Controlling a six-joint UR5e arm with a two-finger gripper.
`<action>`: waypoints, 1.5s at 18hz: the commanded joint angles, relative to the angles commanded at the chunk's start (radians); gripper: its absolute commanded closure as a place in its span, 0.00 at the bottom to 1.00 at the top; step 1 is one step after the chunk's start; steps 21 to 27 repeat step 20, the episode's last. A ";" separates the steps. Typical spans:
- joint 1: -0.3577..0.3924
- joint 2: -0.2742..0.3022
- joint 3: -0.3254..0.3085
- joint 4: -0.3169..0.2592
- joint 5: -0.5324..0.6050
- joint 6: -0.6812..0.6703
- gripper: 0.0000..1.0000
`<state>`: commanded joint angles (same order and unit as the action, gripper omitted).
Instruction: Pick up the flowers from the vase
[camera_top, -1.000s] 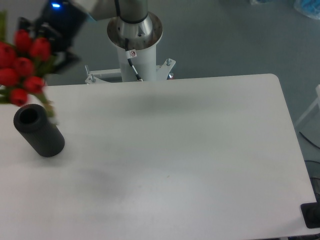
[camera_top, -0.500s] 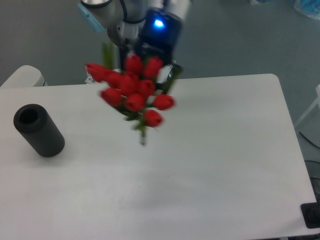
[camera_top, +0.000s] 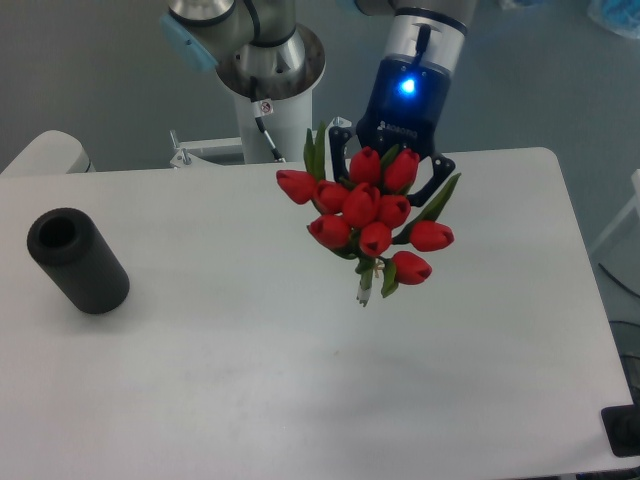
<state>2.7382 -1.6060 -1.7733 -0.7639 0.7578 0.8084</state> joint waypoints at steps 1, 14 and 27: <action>-0.002 -0.002 0.000 -0.002 0.000 -0.002 0.57; -0.002 -0.008 0.002 0.003 -0.005 0.003 0.57; -0.008 -0.015 0.005 0.002 -0.002 0.000 0.57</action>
